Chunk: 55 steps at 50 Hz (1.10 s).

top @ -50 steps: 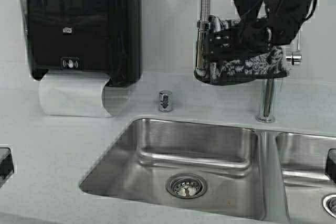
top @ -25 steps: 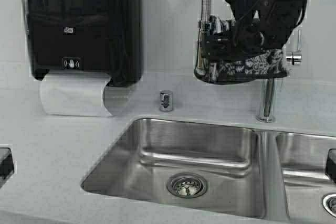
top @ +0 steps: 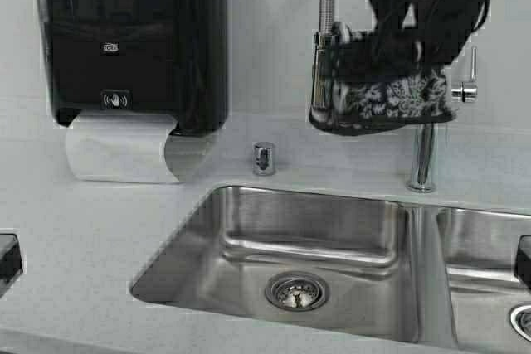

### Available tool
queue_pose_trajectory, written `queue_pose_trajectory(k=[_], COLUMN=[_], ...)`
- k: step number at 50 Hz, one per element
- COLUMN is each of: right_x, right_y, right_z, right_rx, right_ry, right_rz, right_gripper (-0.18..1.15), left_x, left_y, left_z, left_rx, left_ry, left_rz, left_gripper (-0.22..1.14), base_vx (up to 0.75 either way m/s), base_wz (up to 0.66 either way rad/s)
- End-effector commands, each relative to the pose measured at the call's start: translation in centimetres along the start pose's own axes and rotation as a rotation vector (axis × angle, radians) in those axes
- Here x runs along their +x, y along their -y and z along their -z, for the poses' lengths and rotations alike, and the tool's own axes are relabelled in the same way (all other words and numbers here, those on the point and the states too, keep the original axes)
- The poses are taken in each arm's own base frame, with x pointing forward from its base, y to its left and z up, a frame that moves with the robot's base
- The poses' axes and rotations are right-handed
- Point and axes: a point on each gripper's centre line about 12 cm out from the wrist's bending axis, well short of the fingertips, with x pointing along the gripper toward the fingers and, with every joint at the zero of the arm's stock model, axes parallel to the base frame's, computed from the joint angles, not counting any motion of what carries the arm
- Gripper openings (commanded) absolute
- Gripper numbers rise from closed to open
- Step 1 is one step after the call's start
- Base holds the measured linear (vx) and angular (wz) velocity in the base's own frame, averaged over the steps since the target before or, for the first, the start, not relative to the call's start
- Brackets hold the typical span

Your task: Get the cloth and wipe up the spill under the wine glass

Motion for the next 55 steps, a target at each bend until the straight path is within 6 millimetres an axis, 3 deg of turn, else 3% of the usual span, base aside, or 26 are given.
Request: queue_pose_trajectory(k=[1,21,28,42,55], right_x=[-2.0,-8.1,-9.9,-13.3,-15.9], right_y=[-0.3,-0.9,-1.4,-3.3,-5.1], right_z=[-6.3,-20.5,-24.2,-28.7,-28.8], right_rx=[-0.008,-0.033,-0.042,-0.054,-0.053], right_ry=[0.146,0.397,0.449,0.523,0.466], right_rz=[-0.003,-0.006,-0.013,-0.057,-0.102], right_gripper=[0.06,0.06,0.06,0.06,0.06], left_x=[0.1,0.1,0.1,0.0,0.1], left_y=[0.0,0.0,0.0,0.0,-0.1], left_z=[-0.3,-0.1,-0.1,0.1,0.5], left_rx=[0.003,0.002,0.0,-0.003,-0.008], left_ry=[0.008,0.002,0.003,-0.014,-0.037], left_rz=[-0.001,-0.001,-0.001,-0.002,-0.004], left_gripper=[0.02,0.02,0.02,0.02,0.02], base_vx=[-0.01,-0.04,-0.09,-0.1,-0.09], base_wz=[0.01,0.02,0.05,0.05,0.08])
